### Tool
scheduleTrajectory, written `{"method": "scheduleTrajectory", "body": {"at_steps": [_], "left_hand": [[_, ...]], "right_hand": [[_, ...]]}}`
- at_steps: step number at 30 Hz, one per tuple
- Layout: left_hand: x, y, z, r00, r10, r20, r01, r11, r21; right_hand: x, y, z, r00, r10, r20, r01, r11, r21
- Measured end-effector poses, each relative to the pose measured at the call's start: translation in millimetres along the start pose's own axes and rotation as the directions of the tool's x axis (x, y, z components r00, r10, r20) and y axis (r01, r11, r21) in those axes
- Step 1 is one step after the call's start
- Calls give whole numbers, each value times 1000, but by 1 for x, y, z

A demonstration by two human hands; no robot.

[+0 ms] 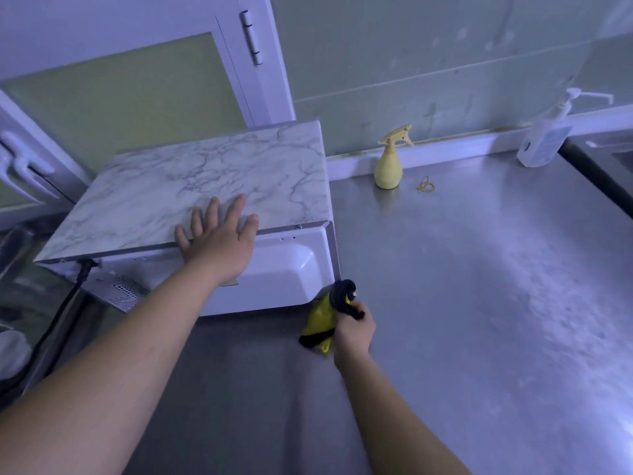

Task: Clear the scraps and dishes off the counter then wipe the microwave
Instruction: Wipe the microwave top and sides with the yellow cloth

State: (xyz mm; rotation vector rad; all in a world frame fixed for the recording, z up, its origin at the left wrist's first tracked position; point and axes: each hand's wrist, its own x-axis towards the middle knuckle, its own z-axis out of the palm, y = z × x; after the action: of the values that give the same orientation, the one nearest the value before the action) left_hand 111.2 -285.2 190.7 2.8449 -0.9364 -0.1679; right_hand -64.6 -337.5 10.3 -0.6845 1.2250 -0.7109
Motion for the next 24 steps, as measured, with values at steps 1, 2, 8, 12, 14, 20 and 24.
{"method": "scheduleTrajectory", "body": {"at_steps": [1,2,8,12,14,20,24], "left_hand": [[0,0,0,1000,1,-2,-1,1000,1],[0,-1,1,1000,1,-5,-1,1000,2],[1,-3,9,998,15,-55,-16,1000,-20],[0,-3,13,995,22,-93,-24,999,-23],[-3,-1,13,995,25,-99,-30,999,-40],[-48,0,2,959,58,-276,-174,892,-417],[-77,-12,22,868,-388,-308,-77,510,-857]], "right_hand": [[6,-7,-11,998,43,39,-44,999,18],[12,-13,-24,996,71,55,-73,997,21],[18,-80,-122,981,-193,-32,169,919,-355],[-6,-103,-176,794,-548,264,539,433,-723],[-18,-91,-195,732,-550,403,590,214,-778],[-23,-77,-196,840,-242,485,539,271,-798],[-11,-141,-130,808,-437,395,580,476,-661]]}}
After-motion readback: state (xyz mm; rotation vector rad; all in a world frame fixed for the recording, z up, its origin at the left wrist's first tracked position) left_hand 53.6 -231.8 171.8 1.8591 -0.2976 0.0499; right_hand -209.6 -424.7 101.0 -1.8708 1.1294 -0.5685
